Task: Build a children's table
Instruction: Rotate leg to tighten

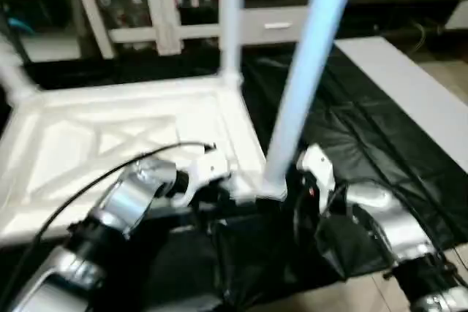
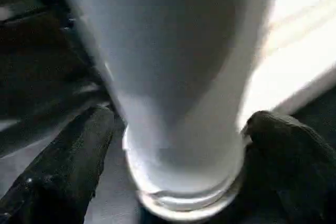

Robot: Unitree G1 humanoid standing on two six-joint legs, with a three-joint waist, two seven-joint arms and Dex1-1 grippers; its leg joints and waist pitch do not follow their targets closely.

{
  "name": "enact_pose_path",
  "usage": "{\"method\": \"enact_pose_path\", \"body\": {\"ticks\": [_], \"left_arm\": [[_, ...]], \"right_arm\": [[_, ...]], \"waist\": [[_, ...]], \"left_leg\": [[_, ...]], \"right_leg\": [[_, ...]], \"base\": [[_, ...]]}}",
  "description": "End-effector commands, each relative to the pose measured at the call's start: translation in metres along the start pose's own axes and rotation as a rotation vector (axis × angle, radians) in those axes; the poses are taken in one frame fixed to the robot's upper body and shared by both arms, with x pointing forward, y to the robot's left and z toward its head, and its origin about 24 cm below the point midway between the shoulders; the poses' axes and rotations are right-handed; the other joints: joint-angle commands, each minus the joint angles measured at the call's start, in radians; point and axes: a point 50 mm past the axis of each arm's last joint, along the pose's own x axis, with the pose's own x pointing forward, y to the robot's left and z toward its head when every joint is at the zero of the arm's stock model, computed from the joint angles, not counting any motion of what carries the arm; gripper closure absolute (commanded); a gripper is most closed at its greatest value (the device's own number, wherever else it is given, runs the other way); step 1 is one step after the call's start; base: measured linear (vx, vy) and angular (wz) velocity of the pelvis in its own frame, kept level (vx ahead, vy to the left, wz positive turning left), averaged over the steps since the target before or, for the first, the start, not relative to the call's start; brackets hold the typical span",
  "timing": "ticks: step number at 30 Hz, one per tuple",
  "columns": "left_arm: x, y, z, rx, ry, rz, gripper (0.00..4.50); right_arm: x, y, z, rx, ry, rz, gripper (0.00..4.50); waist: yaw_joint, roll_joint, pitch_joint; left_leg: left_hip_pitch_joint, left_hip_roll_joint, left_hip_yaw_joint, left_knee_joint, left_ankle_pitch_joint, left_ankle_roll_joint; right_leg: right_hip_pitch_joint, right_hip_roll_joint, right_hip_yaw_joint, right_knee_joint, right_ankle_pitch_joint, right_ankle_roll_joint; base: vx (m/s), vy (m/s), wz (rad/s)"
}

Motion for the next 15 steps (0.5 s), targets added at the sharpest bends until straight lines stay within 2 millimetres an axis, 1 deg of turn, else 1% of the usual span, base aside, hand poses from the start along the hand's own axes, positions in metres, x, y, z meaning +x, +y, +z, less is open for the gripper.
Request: {"method": "enact_pose_path", "body": {"ticks": [1, 3, 4, 5, 6, 7, 8, 9, 10, 11, 12, 13, 15], "left_arm": [[0.0269, -0.0244, -0.0264, -0.092, 0.107, -0.167, 4.5], [0.0267, -0.0246, -0.0263, -0.09, 0.114, -0.165, 4.5], [0.0264, -0.0246, -0.0263, -0.089, 0.118, -0.163, 4.5], [0.0262, -0.0246, -0.0262, -0.089, 0.119, -0.162, 4.5], [0.026, -0.0246, -0.0261, -0.088, 0.12, -0.161, 4.5], [0.0259, -0.0245, -0.026, -0.089, 0.12, -0.16, 4.5], [0.0256, -0.0249, -0.0254, -0.089, 0.121, -0.16, 4.5], [0.0255, -0.0249, -0.0251, -0.089, 0.121, -0.16, 4.5], [0.0255, -0.0249, -0.0249, -0.089, 0.121, -0.159, 4.5], [0.0254, -0.0249, -0.0249, -0.089, 0.121, -0.16, 4.5], [0.0252, -0.0249, -0.0248, -0.089, 0.123, -0.16, 4.5], [0.0251, -0.025, -0.0248, -0.089, 0.124, -0.16, 4.5], [0.0249, -0.0252, -0.0248, -0.089, 0.125, -0.16, 4.5]], "right_arm": [[0.0033, 0.0087, 0.0054, -0.006, -0.011, 0.093, 0.04], [0.0025, 0.0117, 0.0046, -0.005, -0.002, 0.129, 0.04], [0.0025, 0.0123, 0.0041, -0.007, 0.003, 0.136, 0.04], [0.0026, 0.0128, 0.0038, -0.008, 0.006, 0.142, 0.04], [0.0027, 0.0133, 0.0035, -0.008, 0.009, 0.146, 0.04], [0.003, 0.0136, 0.0031, -0.01, 0.013, 0.149, 0.04], [0.003, 0.0145, 0.0023, -0.009, 0.02, 0.156, 0.32], [0.0031, 0.0146, 0.002, -0.008, 0.022, 0.156, 0.32], [0.003, 0.0146, 0.002, -0.008, 0.022, 0.156, 0.32], [0.003, 0.0147, 0.002, -0.008, 0.023, 0.156, 0.41], [0.0027, 0.0147, 0.0022, -0.006, 0.025, 0.158, 0.61], [0.0023, 0.0147, 0.0024, -0.005, 0.026, 0.159, 0.71], [0.0017, 0.0148, 0.0027, -0.003, 0.028, 0.162, 0.75]], "waist": [[-0.001, -0.007, -0.032], [-0.001, -0.008, -0.025], [-0.002, -0.009, -0.025], [-0.001, -0.009, -0.026], [-0.001, -0.009, -0.028], [-0.001, -0.009, -0.03], [-0.002, -0.009, -0.031], [-0.001, -0.01, -0.033], [-0.001, -0.01, -0.035], [-0.001, -0.012, -0.037], [0.0, -0.011, -0.037], [0.0, -0.011, -0.037], [0.001, -0.011, -0.038]], "left_leg": [[0.015, 0.059, -0.014, -0.067, -0.163, 0.075], [0.019, 0.059, -0.013, -0.075, -0.238, 0.04], [0.02, 0.06, -0.014, -0.077, -0.253, 0.032], [0.022, 0.06, -0.015, -0.079, -0.268, 0.016], [0.025, 0.06, -0.014, -0.078, -0.265, 0.009], [0.025, 0.06, -0.014, -0.078, -0.254, 0.009], [0.022, 0.059, -0.014, -0.076, -0.231, 0.011], [0.02, 0.057, -0.013, -0.073, -0.201, 0.018], [0.02, 0.057, -0.012, -0.071, -0.186, 0.023], [0.019, 0.055, -0.01, -0.067, -0.154, 0.035], [0.019, 0.054, -0.009, -0.065, -0.133, 0.046], [0.018, 0.054, -0.009, -0.064, -0.128, 0.051], [0.018, 0.055, -0.009, -0.063, -0.124, 0.058]], "right_leg": [[0.034, -0.064, 0.046, -0.058, -0.082, -0.255], [0.031, -0.068, 0.049, -0.072, -0.202, -0.226], [0.031, -0.07, 0.049, -0.074, -0.23, -0.218], [0.03, -0.071, 0.051, -0.077, -0.263, -0.204], [0.028, -0.071, 0.052, -0.077, -0.258, -0.2], [0.029, -0.071, 0.053, -0.075, -0.241, -0.201], [0.03, -0.069, 0.052, -0.071, -0.204, -0.204], [0.033, -0.068, 0.051, -0.066, -0.159, -0.21], [0.033, -0.068, 0.051, -0.064, -0.136, -0.215], [0.035, -0.067, 0.05, -0.059, -0.091, -0.225], [0.036, -0.066, 0.05, -0.056, -0.06, -0.234], [0.036, -0.066, 0.049, -0.055, -0.053, -0.238], [0.037, -0.067, 0.048, -0.055, -0.053, -0.246]], "base": [[0.0, 0.0, 0.0], [0.0, 0.0, 0.0], [0.0, 0.0, 0.0], [0.0, 0.0, 0.0], [0.0, 0.0, 0.0], [0.0, 0.0, 0.0], [0.0, 0.0, 0.0], [0.0, 0.0, 0.0], [0.0, 0.0, 0.0], [0.0, 0.0, 0.0], [0.0, 0.0, 0.0], [0.0, 0.0, 0.0], [0.0, 0.0, 0.0]]}}
